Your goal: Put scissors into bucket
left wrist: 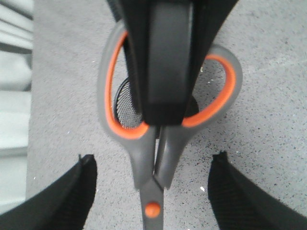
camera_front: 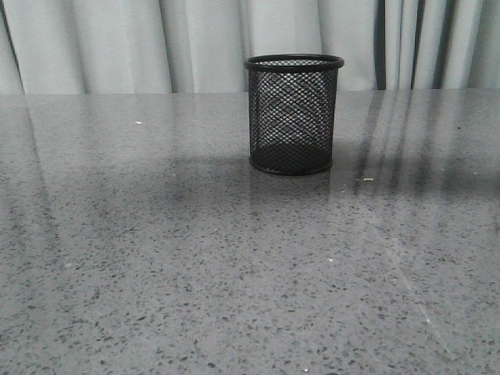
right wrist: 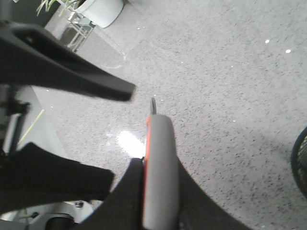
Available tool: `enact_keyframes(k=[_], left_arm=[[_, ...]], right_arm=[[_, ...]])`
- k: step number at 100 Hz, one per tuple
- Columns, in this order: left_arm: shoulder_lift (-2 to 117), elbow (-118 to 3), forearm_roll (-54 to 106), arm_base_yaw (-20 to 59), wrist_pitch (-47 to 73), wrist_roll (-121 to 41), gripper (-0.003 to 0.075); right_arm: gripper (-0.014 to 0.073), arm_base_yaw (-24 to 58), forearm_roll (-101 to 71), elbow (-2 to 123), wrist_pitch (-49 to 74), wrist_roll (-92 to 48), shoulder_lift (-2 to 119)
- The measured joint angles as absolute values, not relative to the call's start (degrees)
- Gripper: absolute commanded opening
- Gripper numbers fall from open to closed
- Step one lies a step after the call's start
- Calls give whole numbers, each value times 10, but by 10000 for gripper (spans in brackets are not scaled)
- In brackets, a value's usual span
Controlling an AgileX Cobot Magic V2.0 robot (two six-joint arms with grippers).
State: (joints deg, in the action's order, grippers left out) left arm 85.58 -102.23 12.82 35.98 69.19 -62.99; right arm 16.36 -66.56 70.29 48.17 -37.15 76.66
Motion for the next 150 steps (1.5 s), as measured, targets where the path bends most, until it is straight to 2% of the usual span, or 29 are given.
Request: enact_keyframes(k=[29, 52, 68, 94, 150], left_arm=[[793, -1022, 120, 262, 691, -479, 484], [757, -1025, 120, 152, 718, -387, 484], [752, -1025, 134, 108, 725, -378, 475], [752, -1025, 154, 95, 727, -372, 428], [752, -1025, 170, 95, 728, -372, 421]], right_arm=[[-43, 158, -570, 773, 492, -354, 767], [-43, 158, -363, 881, 559, -219, 767], [-43, 158, -260, 960, 622, -158, 767], [-43, 158, -191, 1015, 723, -128, 767], [-43, 193, -148, 1017, 727, -122, 845]])
